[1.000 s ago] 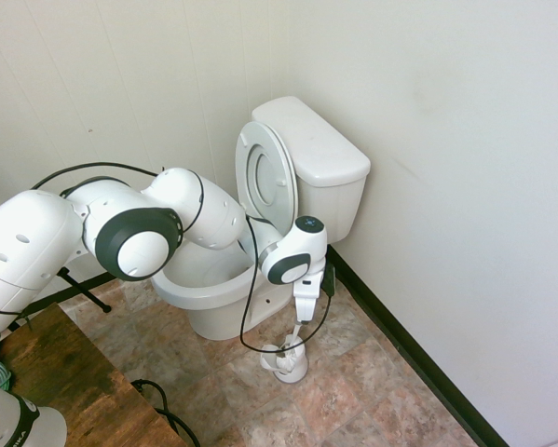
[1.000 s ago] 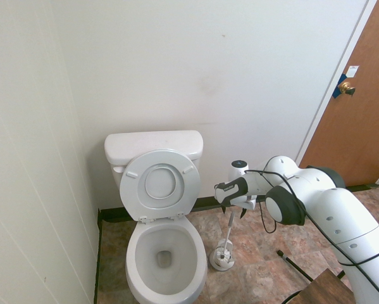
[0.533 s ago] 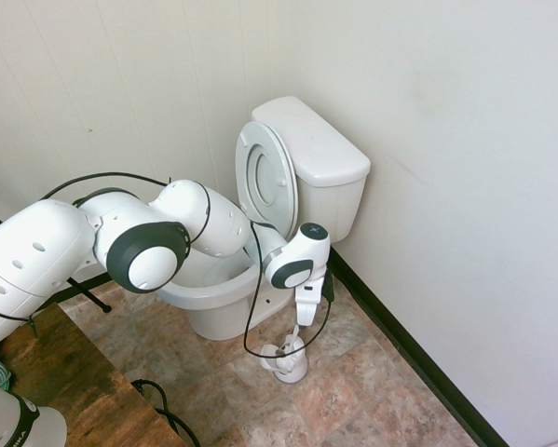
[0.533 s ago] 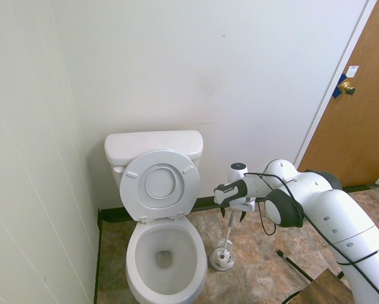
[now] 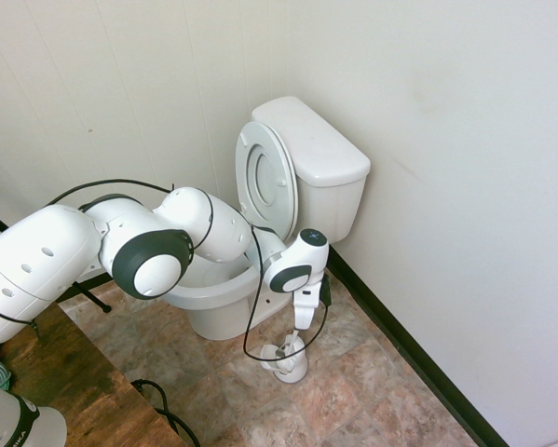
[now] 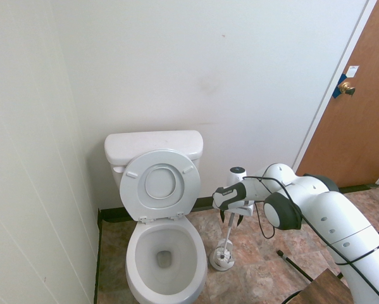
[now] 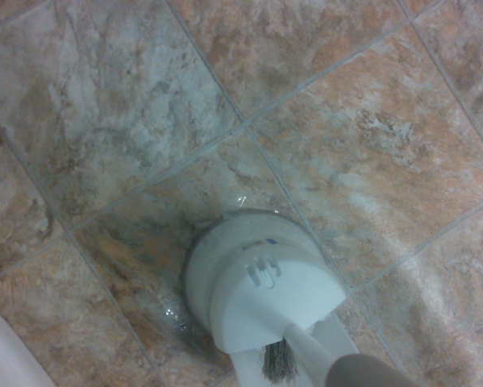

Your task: Clean the toilet

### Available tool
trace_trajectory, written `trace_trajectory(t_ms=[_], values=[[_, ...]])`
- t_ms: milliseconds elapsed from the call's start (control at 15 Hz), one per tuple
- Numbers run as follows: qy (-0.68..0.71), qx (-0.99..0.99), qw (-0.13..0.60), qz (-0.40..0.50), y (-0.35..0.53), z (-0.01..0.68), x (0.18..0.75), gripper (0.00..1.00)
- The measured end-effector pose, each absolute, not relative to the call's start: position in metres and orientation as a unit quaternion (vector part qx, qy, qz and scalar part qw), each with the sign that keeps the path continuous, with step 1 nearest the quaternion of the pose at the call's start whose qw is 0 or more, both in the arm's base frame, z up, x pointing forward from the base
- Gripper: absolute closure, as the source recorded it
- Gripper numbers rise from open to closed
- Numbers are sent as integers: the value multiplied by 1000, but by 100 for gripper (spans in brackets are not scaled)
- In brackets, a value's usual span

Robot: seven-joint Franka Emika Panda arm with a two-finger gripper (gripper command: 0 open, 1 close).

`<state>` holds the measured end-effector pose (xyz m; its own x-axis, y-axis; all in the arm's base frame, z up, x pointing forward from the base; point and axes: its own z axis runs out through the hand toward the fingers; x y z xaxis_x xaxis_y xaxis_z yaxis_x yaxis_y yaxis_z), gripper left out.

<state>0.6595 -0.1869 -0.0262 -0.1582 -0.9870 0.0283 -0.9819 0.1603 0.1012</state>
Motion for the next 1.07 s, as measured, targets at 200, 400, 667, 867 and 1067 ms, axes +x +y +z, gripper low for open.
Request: trace_trajectory(t_ms=[200, 400, 667, 867, 1067], values=[[-762, 646, 39, -24, -191, -22, 664, 100], [-764, 644, 36, -21, -197, -16, 668, 100], [-765, 643, 37, -23, -200, -15, 667, 100], [-763, 645, 33, -23, -201, -13, 668, 100], [-752, 659, 29, -17, -201, -13, 663, 100]])
